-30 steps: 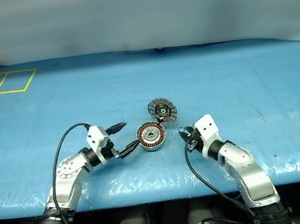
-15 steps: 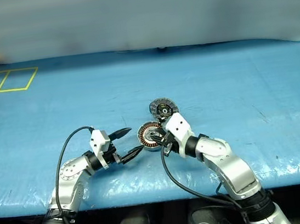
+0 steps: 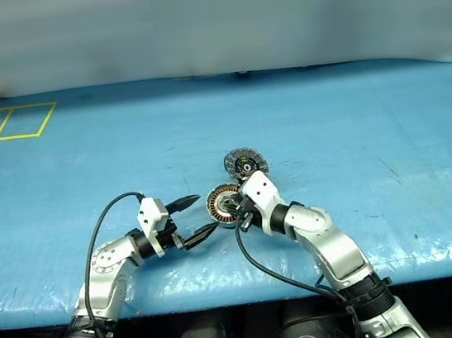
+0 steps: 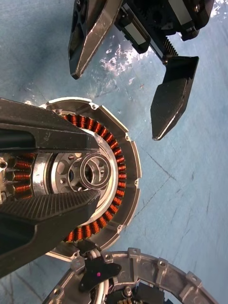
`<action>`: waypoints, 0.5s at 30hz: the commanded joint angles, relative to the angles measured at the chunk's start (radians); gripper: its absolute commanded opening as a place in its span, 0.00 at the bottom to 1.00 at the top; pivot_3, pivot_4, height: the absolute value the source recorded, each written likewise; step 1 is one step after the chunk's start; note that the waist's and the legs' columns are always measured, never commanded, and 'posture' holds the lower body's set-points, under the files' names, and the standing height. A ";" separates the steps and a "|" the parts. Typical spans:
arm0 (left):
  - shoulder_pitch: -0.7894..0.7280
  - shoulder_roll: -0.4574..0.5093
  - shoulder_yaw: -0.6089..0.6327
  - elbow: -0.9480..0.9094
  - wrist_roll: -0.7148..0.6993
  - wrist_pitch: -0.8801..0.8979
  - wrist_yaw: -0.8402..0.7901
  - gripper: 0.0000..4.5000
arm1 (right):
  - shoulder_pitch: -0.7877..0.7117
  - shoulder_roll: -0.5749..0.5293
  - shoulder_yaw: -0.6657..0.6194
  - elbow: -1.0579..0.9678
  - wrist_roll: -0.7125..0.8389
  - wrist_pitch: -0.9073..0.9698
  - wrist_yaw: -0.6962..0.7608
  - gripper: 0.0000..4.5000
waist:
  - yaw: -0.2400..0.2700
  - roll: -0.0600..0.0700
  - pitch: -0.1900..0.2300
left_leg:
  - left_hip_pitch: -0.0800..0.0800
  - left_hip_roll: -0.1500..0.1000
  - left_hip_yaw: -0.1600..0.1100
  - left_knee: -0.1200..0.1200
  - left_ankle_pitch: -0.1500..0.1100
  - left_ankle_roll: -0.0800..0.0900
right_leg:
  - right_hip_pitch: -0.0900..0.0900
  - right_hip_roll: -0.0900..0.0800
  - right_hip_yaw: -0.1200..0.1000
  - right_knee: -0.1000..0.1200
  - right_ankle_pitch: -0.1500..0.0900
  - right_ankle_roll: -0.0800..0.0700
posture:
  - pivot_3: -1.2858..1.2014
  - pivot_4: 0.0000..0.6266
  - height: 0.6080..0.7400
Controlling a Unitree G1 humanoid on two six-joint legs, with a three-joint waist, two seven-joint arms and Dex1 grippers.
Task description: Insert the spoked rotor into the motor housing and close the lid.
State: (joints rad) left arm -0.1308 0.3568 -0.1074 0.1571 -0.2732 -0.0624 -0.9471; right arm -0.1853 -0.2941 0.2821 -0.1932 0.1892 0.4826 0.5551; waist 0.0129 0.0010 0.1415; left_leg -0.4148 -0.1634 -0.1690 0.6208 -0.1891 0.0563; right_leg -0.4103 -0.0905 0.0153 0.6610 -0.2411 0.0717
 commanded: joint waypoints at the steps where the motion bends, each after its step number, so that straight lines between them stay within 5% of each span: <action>1: -0.003 0.003 -0.005 -0.023 0.010 -0.029 -0.001 1.00 | -0.016 0.009 -0.019 -0.011 0.000 -0.029 -0.003 0.16 | 0.000 0.000 0.000 | 0.000 0.000 0.000 0.000 0.000 0.000 | 0.000 0.000 0.000 0.000 0.000 0.000 | 0.52 0.24 1.00; 15: 0.003 0.002 0.000 -0.025 0.018 -0.035 0.004 1.00 | -0.017 0.022 -0.020 0.013 -0.008 -0.030 0.006 0.16 | 0.000 0.000 0.000 | 0.000 0.000 0.000 0.000 0.000 0.000 | 0.000 0.000 0.000 0.000 0.000 0.000 | 0.52 0.24 1.00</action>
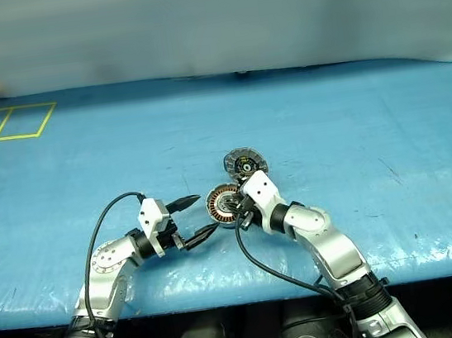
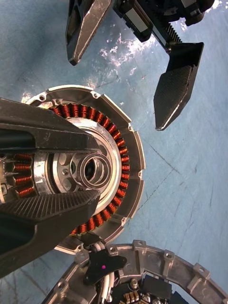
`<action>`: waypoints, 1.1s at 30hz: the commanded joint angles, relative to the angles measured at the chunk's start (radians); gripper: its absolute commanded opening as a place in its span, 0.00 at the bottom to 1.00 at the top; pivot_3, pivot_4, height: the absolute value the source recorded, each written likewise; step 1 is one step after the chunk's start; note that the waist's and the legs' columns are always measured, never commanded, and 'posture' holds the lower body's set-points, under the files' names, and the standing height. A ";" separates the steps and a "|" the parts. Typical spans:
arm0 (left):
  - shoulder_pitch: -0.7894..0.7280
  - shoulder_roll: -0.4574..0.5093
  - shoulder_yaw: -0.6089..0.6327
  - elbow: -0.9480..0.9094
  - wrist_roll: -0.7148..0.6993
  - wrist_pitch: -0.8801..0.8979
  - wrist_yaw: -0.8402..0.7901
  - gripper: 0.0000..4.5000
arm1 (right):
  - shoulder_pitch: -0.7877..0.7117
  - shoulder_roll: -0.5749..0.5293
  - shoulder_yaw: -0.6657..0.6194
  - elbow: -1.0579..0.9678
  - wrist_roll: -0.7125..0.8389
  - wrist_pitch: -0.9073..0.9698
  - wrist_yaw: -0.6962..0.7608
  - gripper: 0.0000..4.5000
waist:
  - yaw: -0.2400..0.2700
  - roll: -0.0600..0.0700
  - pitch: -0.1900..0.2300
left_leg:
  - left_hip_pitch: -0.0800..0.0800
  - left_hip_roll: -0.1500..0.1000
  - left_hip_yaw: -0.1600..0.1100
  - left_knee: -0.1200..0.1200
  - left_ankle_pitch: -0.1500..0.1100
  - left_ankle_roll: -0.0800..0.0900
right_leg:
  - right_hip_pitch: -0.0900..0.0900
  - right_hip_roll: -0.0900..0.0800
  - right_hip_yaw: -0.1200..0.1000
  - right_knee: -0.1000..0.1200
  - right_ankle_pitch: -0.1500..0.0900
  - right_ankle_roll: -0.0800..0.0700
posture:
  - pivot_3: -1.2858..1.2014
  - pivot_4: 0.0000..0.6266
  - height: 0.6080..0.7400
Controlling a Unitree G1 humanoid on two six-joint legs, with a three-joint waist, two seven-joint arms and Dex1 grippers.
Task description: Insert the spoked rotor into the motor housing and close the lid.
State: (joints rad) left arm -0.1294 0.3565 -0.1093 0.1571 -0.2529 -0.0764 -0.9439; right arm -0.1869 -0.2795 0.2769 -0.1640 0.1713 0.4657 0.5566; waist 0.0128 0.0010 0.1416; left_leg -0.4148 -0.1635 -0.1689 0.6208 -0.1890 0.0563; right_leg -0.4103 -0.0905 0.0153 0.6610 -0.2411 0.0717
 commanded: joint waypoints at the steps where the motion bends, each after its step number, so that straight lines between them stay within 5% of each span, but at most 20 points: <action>1: 0.001 0.002 0.002 -0.024 -0.002 -0.021 0.001 1.00 | -0.015 0.008 -0.017 -0.016 0.011 -0.012 0.004 0.24 | 0.000 0.000 0.000 | 0.000 0.000 0.000 0.000 0.000 0.000 | 0.000 0.000 0.000 0.000 0.000 0.000 | 0.52 0.24 1.00; 9: -0.002 0.000 -0.001 -0.018 0.003 -0.024 0.002 1.00 | -0.014 0.017 -0.027 -0.040 0.009 -0.012 -0.007 0.83 | 0.000 0.000 0.000 | 0.000 0.000 0.000 0.000 0.000 0.000 | 0.000 0.000 0.000 0.000 0.000 0.000 | 0.52 0.24 1.00; 16: -0.004 -0.002 0.000 -0.014 0.006 -0.029 0.004 1.00 | -0.014 0.025 -0.038 -0.049 0.023 -0.006 -0.012 0.83 | 0.000 0.000 0.000 | 0.000 0.000 0.000 0.000 0.000 0.000 | 0.000 0.000 0.000 0.000 0.000 0.000 | 0.52 0.24 1.00; 19: -0.004 -0.001 0.003 -0.014 0.007 -0.032 0.007 1.00 | -0.009 0.026 -0.049 -0.074 0.040 0.007 -0.013 0.70 | 0.000 0.000 0.000 | 0.000 0.000 0.000 0.000 0.000 0.000 | 0.000 0.000 0.000 0.000 0.000 0.000 | 0.52 0.24 1.00; 26: -0.013 -0.003 0.017 -0.020 0.007 -0.030 0.041 1.00 | 0.037 -0.027 -0.066 -0.175 0.066 0.043 0.007 0.19 | 0.001 0.000 0.000 | 0.000 0.000 0.000 0.000 0.000 0.000 | 0.000 0.000 0.000 0.000 0.000 0.000 | 0.52 0.24 1.00; 33: -0.062 0.003 0.030 0.010 0.043 -0.020 0.116 1.00 | 0.108 -0.087 -0.085 -0.227 0.074 0.059 0.007 0.19 | 0.002 0.000 0.000 | 0.000 0.000 0.000 0.000 0.000 0.000 | 0.000 0.000 0.000 0.000 0.000 0.000 | 0.52 0.24 1.00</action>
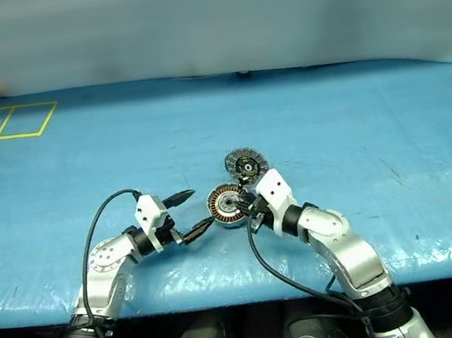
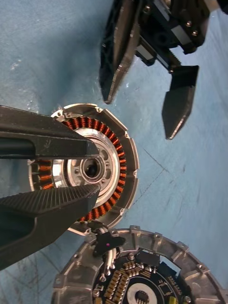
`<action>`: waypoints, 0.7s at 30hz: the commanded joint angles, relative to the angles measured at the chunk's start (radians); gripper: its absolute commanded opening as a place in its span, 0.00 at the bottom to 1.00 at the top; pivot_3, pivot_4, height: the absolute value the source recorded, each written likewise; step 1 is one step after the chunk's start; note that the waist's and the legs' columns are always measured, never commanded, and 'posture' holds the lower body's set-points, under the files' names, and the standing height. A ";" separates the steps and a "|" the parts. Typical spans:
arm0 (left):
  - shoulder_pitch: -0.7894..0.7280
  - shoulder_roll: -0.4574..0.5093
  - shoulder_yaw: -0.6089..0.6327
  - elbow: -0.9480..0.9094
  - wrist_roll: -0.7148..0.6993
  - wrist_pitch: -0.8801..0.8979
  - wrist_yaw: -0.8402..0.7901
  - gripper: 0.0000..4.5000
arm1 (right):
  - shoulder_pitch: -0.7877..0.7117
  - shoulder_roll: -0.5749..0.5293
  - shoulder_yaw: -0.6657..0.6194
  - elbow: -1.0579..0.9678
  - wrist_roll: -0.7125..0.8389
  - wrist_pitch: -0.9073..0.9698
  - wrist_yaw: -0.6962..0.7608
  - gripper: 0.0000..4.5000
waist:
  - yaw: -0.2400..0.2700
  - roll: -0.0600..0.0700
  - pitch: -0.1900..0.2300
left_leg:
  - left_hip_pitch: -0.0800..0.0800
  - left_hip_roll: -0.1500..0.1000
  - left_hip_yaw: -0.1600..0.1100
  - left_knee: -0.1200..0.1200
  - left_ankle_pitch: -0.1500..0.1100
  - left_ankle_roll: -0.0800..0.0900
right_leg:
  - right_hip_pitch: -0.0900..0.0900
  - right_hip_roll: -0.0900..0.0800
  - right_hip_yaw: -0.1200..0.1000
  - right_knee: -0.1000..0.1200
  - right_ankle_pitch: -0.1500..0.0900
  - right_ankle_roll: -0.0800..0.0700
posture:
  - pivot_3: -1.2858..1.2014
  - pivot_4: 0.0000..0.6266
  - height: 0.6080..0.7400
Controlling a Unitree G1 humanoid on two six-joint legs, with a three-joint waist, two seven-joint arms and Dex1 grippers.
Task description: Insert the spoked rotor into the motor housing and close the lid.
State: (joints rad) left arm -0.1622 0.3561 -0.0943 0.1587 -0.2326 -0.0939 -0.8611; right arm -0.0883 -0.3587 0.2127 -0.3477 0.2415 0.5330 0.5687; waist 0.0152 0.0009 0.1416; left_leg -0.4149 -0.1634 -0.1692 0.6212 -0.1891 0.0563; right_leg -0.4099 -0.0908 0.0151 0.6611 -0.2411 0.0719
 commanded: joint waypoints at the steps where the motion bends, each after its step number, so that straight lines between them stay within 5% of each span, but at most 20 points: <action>1: -0.034 0.004 0.015 0.013 0.026 -0.002 0.040 1.00 | 0.012 -0.009 -0.020 -0.043 0.001 -0.009 -0.009 0.19 | -0.001 0.000 0.000 | 0.000 0.000 0.000 0.000 0.000 0.000 | 0.000 0.000 0.000 0.000 0.000 0.000 | 0.52 0.24 1.00; 8: -0.155 0.018 0.035 0.073 0.077 0.061 0.137 1.00 | 0.016 0.002 -0.022 -0.030 0.000 -0.021 -0.032 0.19 | 0.000 0.000 0.000 | 0.000 0.000 0.000 0.000 0.000 0.000 | 0.000 0.000 0.000 0.000 0.000 0.000 | 0.52 0.24 1.00; 21: -0.445 0.041 -0.029 0.331 0.161 0.080 0.060 1.00 | 0.028 0.031 -0.018 -0.012 -0.014 -0.057 -0.062 0.19 | -0.006 -0.001 0.000 | 0.000 -0.001 0.000 0.001 0.000 0.000 | 0.000 0.000 -0.002 0.000 0.001 0.001 | 0.52 0.24 1.00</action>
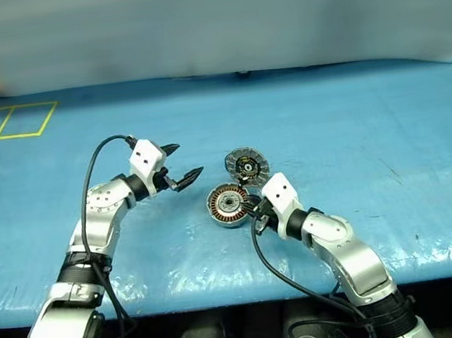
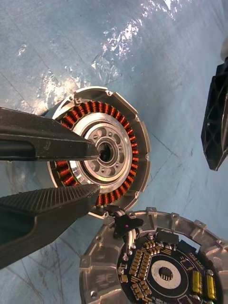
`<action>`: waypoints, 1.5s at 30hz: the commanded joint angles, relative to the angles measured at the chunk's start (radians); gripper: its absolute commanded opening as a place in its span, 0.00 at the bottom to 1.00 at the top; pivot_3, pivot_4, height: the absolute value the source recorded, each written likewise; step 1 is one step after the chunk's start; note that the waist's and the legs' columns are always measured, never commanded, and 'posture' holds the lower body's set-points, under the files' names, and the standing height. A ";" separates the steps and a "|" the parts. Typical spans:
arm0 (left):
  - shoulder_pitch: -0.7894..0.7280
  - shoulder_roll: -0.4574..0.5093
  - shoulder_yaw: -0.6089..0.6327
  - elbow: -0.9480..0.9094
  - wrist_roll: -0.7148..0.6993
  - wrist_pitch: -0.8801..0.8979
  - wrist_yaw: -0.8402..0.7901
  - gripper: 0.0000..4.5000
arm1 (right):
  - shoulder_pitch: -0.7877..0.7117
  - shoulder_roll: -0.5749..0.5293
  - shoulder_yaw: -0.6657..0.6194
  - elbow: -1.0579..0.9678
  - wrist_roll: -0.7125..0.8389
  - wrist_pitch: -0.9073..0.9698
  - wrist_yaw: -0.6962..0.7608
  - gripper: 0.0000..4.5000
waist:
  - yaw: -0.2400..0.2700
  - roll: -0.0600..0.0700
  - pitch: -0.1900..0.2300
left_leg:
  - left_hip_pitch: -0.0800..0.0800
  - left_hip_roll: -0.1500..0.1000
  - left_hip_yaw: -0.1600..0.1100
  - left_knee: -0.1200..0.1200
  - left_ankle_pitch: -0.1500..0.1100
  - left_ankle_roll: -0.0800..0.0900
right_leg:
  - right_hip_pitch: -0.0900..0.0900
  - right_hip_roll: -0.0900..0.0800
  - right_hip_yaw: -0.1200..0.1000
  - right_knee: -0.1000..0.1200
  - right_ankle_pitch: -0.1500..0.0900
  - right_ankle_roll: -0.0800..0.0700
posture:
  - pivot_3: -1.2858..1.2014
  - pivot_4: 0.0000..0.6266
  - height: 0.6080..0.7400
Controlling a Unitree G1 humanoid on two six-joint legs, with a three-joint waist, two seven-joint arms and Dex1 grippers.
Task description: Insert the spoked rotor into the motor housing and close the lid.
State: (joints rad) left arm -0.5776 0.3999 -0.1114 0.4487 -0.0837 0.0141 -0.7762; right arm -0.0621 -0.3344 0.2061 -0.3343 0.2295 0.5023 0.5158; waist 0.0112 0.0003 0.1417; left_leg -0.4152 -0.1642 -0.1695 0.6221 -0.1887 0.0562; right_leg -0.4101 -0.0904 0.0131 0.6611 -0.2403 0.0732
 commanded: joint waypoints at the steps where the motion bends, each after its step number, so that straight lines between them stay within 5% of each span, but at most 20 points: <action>1: -0.039 -0.007 -0.016 0.060 0.016 -0.037 -0.030 1.00 | 0.006 0.007 -0.015 -0.028 -0.004 -0.028 -0.013 0.19 | -0.003 0.000 0.000 | 0.000 0.000 0.000 0.000 0.000 0.000 | 0.000 0.000 0.000 0.000 0.000 0.000 | 0.52 0.24 1.00; 11: 0.044 -0.029 0.005 0.047 -0.027 -0.092 -0.075 1.00 | -0.041 -0.056 -0.091 0.026 -0.113 -0.024 -0.106 0.19 | -0.007 0.000 0.000 | 0.000 0.000 0.000 0.000 0.000 0.000 | 0.000 0.000 0.000 0.001 0.001 0.001 | 0.52 0.24 1.00; 20: 0.166 -0.027 0.013 -0.100 -0.097 -0.050 -0.129 1.00 | -0.233 -0.106 -0.070 0.288 -0.210 -0.115 -0.087 0.19 | -0.012 0.000 0.000 | 0.000 0.000 0.000 0.001 0.000 0.001 | 0.000 -0.001 0.001 0.001 0.001 0.000 | 0.52 0.24 1.00; 28: 0.219 -0.016 0.025 -0.159 -0.099 -0.026 -0.114 1.00 | -0.401 -0.106 -0.059 0.554 -0.229 -0.252 -0.006 0.19 | -0.022 0.000 0.000 | 0.000 0.000 0.000 0.001 0.004 0.003 | 0.000 -0.001 0.002 0.001 0.001 0.000 | 0.52 0.24 1.00; 45: 0.334 0.007 0.044 -0.297 -0.163 0.011 -0.139 1.00 | -0.522 -0.037 -0.073 0.769 -0.159 -0.400 0.215 0.19 | -0.024 0.000 0.000 | 0.000 0.000 0.000 0.001 0.003 0.004 | 0.000 0.000 0.002 0.002 0.001 -0.001 | 0.52 0.24 1.00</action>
State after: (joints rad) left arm -0.2463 0.4013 -0.0841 0.1961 -0.2297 0.0227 -0.9169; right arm -0.5530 -0.3781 0.1495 0.4319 0.0546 0.1340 0.7153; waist -0.0129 0.0003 0.1419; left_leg -0.4151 -0.1643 -0.1695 0.6233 -0.1855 0.0598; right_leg -0.4100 -0.0907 0.0153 0.6630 -0.2390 0.0723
